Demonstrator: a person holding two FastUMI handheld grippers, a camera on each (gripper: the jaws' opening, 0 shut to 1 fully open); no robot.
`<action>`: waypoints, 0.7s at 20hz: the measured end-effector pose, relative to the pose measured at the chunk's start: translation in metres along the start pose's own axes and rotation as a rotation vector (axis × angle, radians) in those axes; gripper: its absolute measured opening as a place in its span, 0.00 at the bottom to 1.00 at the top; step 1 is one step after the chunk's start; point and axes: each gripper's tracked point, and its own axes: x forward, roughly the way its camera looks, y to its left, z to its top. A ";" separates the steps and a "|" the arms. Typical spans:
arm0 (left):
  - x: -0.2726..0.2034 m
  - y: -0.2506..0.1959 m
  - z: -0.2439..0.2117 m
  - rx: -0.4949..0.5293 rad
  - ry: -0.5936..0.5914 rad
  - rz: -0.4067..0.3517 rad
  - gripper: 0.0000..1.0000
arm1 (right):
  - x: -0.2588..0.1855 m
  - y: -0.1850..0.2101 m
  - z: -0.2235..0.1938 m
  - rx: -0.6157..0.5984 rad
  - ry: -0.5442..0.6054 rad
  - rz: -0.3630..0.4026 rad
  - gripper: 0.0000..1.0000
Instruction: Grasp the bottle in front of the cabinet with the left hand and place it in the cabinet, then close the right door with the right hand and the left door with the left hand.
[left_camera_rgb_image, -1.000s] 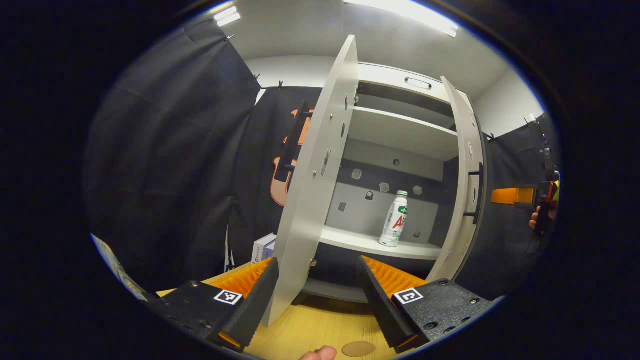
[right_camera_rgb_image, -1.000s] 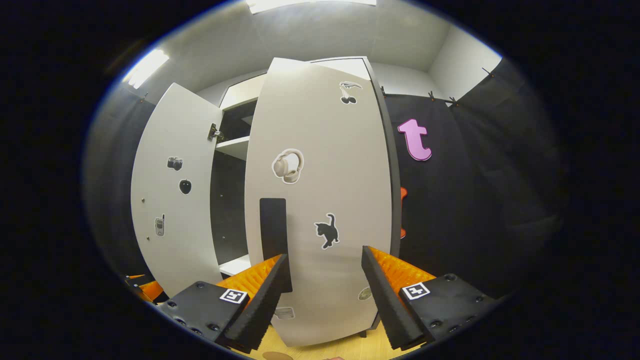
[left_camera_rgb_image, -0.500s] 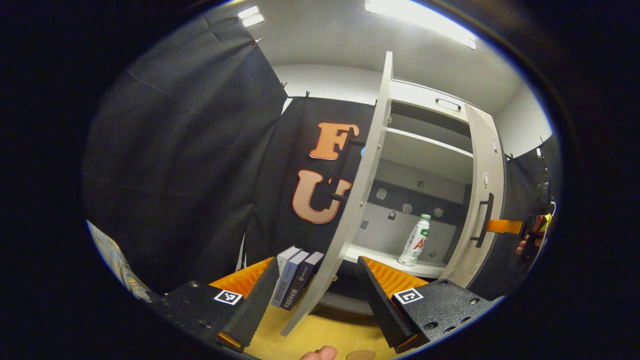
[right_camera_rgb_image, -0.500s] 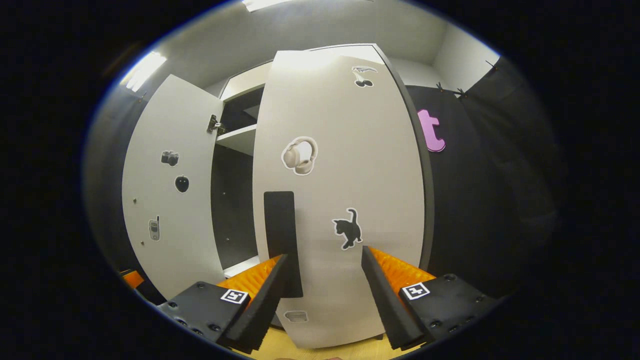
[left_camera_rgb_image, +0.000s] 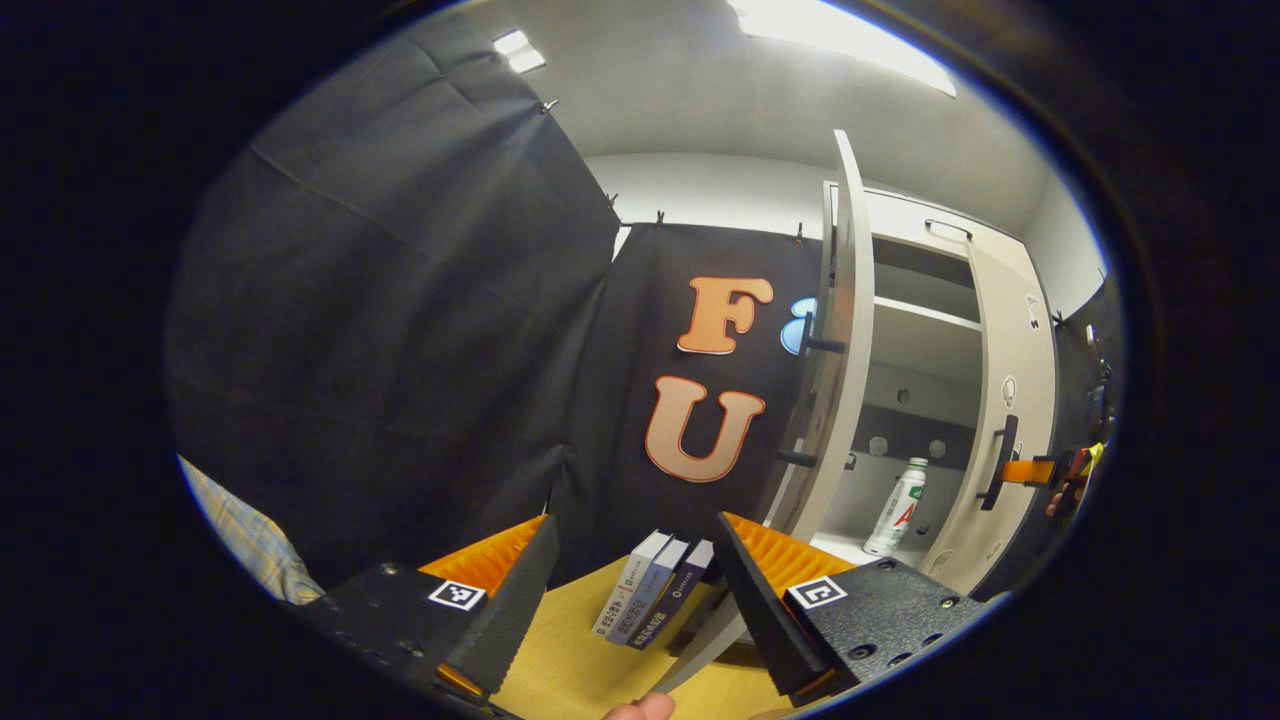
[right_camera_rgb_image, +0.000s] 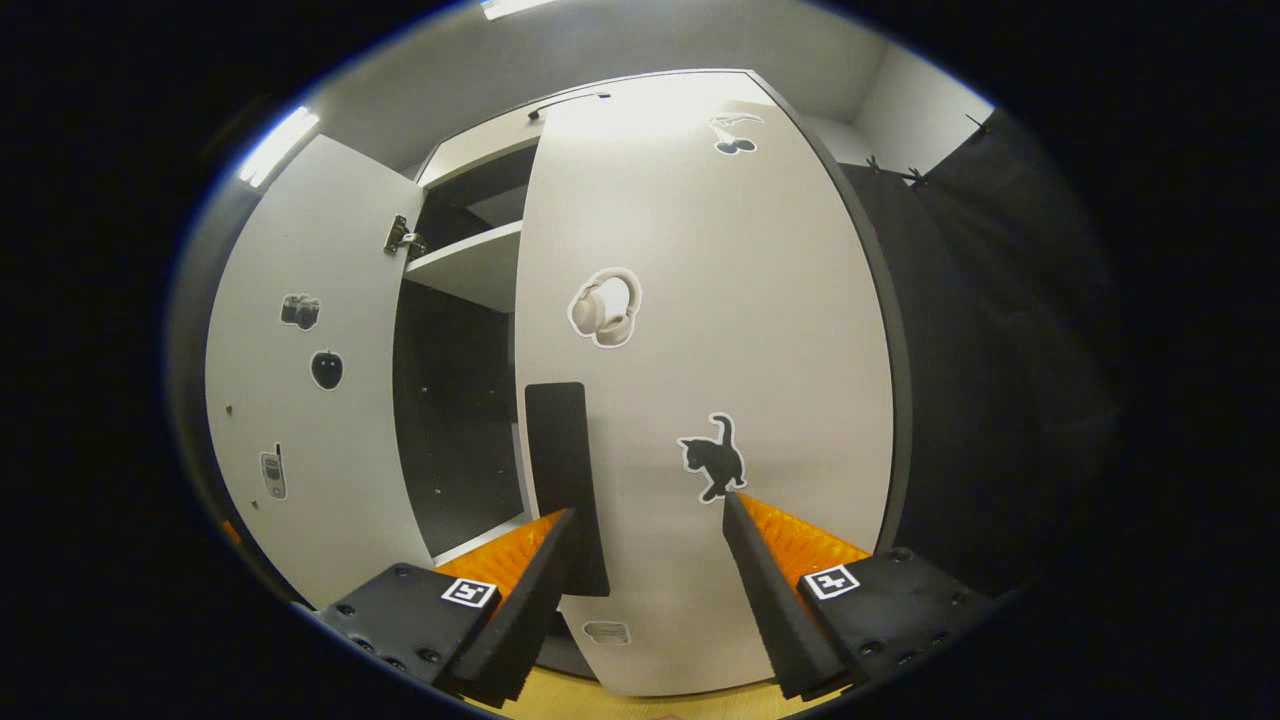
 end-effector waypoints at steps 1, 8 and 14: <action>0.004 0.001 0.006 -0.023 -0.007 -0.003 0.94 | -0.001 -0.002 0.000 0.005 0.003 -0.003 0.95; 0.059 -0.007 0.028 -0.048 -0.011 -0.093 0.94 | -0.063 -0.019 -0.005 0.026 -0.030 -0.013 0.97; 0.093 -0.016 0.030 0.028 -0.032 -0.098 0.94 | -0.113 -0.060 -0.014 0.026 -0.029 -0.122 0.97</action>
